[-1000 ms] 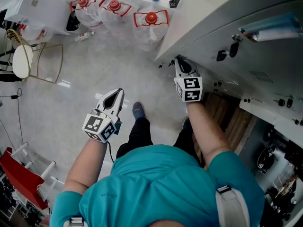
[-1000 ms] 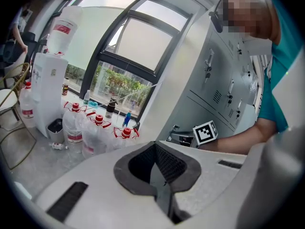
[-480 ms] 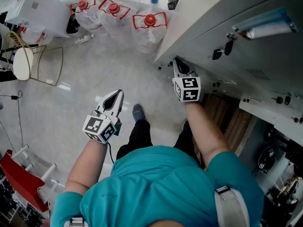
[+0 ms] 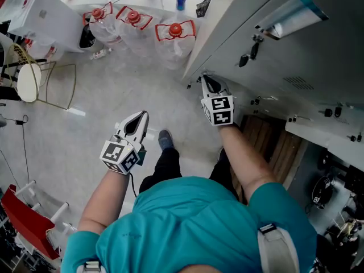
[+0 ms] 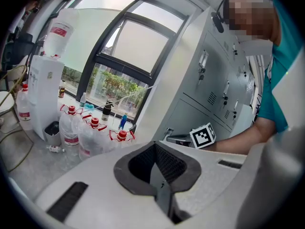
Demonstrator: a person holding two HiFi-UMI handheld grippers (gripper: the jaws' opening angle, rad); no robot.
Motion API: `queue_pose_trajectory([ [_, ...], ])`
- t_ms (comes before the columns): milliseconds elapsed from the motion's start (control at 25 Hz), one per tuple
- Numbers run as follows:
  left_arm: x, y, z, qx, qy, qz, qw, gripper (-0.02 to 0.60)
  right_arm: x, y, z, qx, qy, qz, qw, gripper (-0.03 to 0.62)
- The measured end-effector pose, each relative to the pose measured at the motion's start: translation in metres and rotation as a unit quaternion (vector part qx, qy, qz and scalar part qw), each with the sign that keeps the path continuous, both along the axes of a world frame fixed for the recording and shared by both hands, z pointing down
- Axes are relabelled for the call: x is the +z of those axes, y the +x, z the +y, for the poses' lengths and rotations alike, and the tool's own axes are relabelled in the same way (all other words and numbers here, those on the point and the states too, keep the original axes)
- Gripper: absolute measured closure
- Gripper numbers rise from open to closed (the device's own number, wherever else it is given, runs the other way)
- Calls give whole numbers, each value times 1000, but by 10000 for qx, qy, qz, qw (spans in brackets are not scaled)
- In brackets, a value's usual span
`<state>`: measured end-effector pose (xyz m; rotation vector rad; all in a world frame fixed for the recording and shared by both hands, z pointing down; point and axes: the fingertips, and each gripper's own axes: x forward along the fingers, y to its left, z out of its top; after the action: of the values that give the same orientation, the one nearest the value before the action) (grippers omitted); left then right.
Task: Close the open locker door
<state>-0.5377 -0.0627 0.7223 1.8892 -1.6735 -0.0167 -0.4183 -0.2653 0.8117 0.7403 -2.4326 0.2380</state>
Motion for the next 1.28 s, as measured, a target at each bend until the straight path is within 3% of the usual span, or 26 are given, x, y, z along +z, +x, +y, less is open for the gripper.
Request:
queue_pose_trajectory([
  [200,-16,16,-4,69,132,-79,9999,578,-28,17,30,-360,-223,-571,9975,595],
  [360,-36,37,-17,76,357,-182,9992,578,-71,55,44,-596,-247,-1109,9917,595],
  [560,-59,82,-33,168,509,-178,9984,578,-114,124,46,-522,-176,-1348,9893,595],
  [720,-73,128,-38,674,519,-171,9962,578,-132,171,54,-405,-139,-1432,9888,595],
  [880,-100,153,-46,837,735,-89,9937,578,-153,199,58,-321,-82,-1512,9880,595],
  [1280,-171,221,-55,1114,1100,-440,9867,578,-226,278,61,-225,258,-1742,9841,595],
])
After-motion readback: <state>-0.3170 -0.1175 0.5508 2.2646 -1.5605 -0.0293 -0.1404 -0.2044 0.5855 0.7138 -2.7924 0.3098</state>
